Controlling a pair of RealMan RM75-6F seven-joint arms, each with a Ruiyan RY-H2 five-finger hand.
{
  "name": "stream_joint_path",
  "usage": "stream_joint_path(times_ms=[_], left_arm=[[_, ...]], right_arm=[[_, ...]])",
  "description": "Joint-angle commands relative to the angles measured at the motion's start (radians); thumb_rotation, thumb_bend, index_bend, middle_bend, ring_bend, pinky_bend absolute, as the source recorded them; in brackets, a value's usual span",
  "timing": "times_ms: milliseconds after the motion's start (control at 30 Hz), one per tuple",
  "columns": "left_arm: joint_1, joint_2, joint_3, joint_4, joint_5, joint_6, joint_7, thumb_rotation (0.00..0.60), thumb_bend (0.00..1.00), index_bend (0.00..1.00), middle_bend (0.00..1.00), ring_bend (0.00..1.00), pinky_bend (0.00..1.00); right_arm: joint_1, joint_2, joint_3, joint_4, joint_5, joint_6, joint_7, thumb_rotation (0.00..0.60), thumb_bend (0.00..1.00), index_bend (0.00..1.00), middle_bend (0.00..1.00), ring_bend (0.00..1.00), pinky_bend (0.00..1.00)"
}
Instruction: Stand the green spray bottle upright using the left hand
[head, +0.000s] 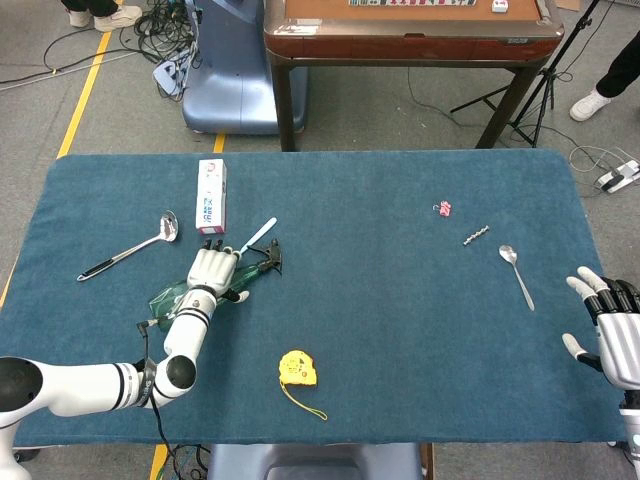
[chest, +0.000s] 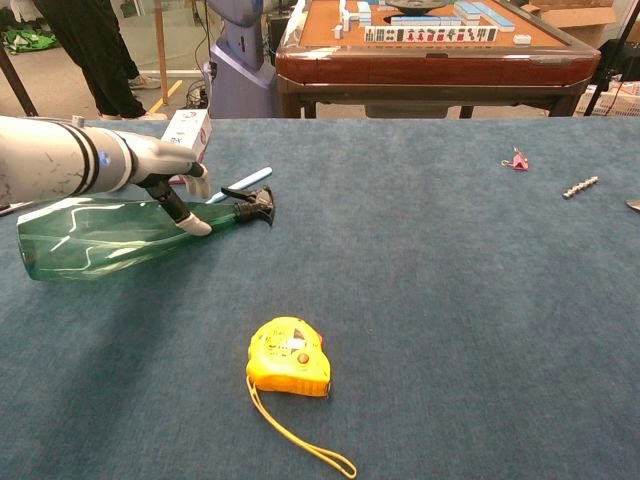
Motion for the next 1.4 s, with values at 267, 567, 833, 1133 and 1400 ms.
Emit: stream_joint_path(times_ms=[267, 567, 833, 1133, 1400], left_arm=[[-0.031, 0.004, 0.033, -0.058, -0.028, 0.009, 0.044, 0.354, 0.26, 0.25, 0.24, 0.07, 0.02], [-0.031, -0.036, 0.05, -0.022, 0.018, 0.047, 0.036, 0.586, 0.26, 0.31, 0.32, 0.13, 0.02], [-0.013, -0.063, 0.059, 0.016, 0.064, 0.067, 0.021, 0.6, 0.25, 0.38, 0.38, 0.2, 0.02], [0.035, -0.06, 0.049, 0.002, 0.206, 0.089, -0.067, 0.6, 0.25, 0.48, 0.5, 0.3, 0.05], [0.125, 0.065, -0.005, -0.14, 0.362, 0.08, -0.28, 0.6, 0.25, 0.51, 0.53, 0.32, 0.07]], right_arm=[[0.002, -0.005, 0.001, 0.005, 0.003, -0.006, 0.002, 0.6, 0.18, 0.2, 0.14, 0.12, 0.14], [-0.005, -0.003, -0.001, 0.008, 0.008, 0.0, 0.011, 0.6, 0.18, 0.2, 0.14, 0.12, 0.14], [-0.006, -0.004, -0.001, 0.014, 0.008, -0.002, 0.018, 0.6, 0.18, 0.2, 0.14, 0.12, 0.14], [-0.01, -0.004, 0.0, 0.018, 0.007, 0.003, 0.025, 0.6, 0.18, 0.2, 0.14, 0.12, 0.14], [-0.017, -0.002, -0.001, 0.02, 0.004, 0.012, 0.032, 0.6, 0.18, 0.2, 0.14, 0.12, 0.14]])
